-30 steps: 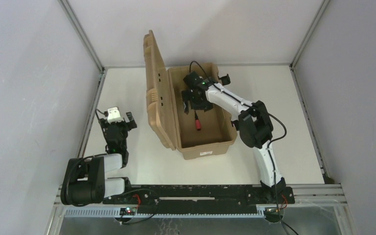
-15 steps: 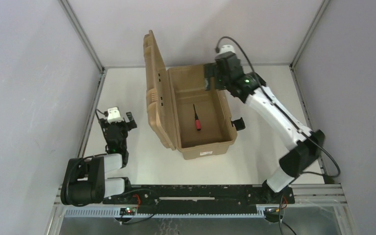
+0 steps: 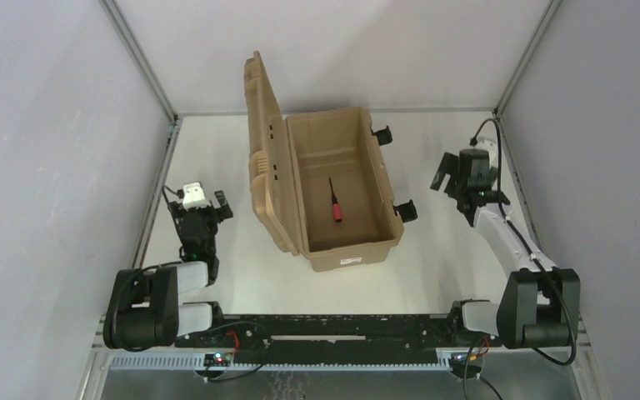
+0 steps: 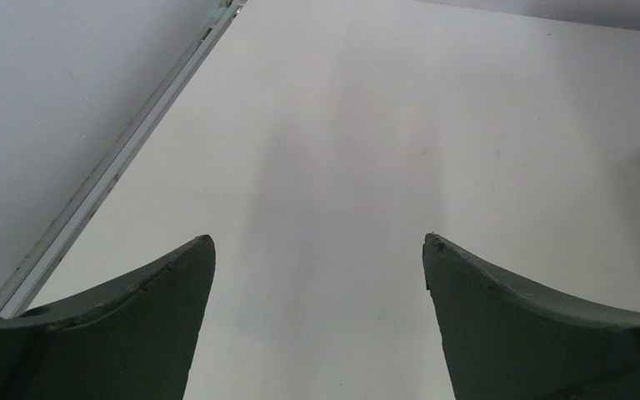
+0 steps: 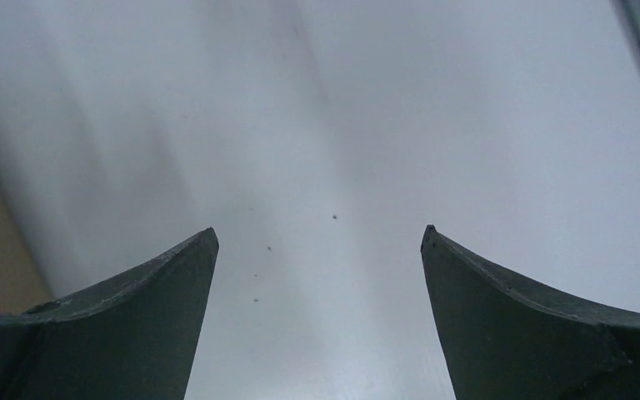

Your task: Put the screwdriver in the bin

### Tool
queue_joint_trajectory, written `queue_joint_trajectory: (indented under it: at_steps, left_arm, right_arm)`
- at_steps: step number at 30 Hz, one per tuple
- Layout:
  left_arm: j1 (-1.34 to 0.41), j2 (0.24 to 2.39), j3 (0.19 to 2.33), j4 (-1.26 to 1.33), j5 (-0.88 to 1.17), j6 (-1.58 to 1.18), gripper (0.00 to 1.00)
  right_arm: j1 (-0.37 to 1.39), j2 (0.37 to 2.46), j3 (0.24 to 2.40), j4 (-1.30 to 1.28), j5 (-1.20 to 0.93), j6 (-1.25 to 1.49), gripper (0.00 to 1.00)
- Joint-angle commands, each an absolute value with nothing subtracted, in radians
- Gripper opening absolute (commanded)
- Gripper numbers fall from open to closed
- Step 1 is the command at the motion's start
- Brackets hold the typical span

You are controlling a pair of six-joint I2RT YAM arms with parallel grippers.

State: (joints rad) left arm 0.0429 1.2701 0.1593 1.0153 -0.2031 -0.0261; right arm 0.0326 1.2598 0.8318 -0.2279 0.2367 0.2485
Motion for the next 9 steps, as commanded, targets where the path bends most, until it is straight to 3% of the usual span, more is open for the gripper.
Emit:
queue_joint_trajectory:
  at_steps: [1, 9]
  left_arm:
    - [0.038, 1.268, 0.189, 1.081, -0.208, -0.008, 1.00]
    - [0.037, 1.268, 0.191, 1.078, -0.210, -0.009, 1.00]
  right_arm:
    - [0.006, 1.234, 0.720, 0.058, 0.167, 0.236, 1.00]
    - [0.006, 1.267, 0.644, 0.165, 0.125, 0.219, 1.00]
